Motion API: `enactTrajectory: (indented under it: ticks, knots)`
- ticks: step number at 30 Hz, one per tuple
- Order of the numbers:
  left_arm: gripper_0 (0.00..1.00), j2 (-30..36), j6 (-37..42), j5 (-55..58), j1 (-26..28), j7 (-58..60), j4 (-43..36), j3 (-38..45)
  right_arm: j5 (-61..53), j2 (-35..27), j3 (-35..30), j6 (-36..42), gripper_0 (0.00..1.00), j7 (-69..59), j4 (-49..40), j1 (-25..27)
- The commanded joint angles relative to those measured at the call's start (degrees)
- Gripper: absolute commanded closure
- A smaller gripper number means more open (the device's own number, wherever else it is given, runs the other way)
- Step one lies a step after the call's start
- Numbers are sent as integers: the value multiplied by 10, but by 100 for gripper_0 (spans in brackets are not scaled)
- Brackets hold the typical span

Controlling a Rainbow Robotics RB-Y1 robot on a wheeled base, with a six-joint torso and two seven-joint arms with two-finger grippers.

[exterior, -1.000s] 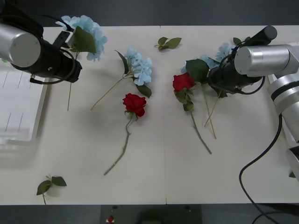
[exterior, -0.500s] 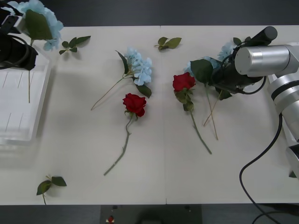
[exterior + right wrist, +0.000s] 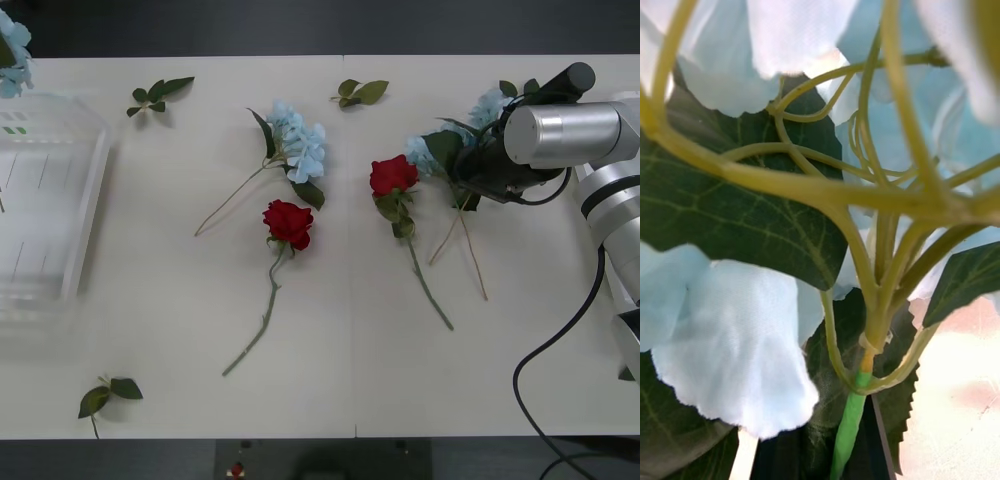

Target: Put the red flowers into the right box and the blue flowers into the left box

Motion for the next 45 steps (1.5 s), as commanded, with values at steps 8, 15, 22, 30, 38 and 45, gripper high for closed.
enactTrajectory:
  ticks: [8,15,22,30,38,45]
  knots:
    - [100,36,-4,-10,-19,-76,96,4,-9,-11,-31,-5,100,25,-6,-17]
    - [100,14,-28,-63,-19,-70,131,4,-91,-44,-57,12,100,60,-6,-17]
    - [100,-15,-37,-83,-16,-63,139,3,-191,-96,-73,51,100,186,-6,-17]
    - [3,-29,-55,-92,-17,-68,137,3,-246,-132,-85,79,100,272,0,-17]
    - [0,-23,-55,-90,-17,-75,106,7,-244,-136,-86,73,89,290,31,-16]
    - [0,-23,8,-83,-17,-87,55,60,-232,-138,-83,72,4,305,42,-17]
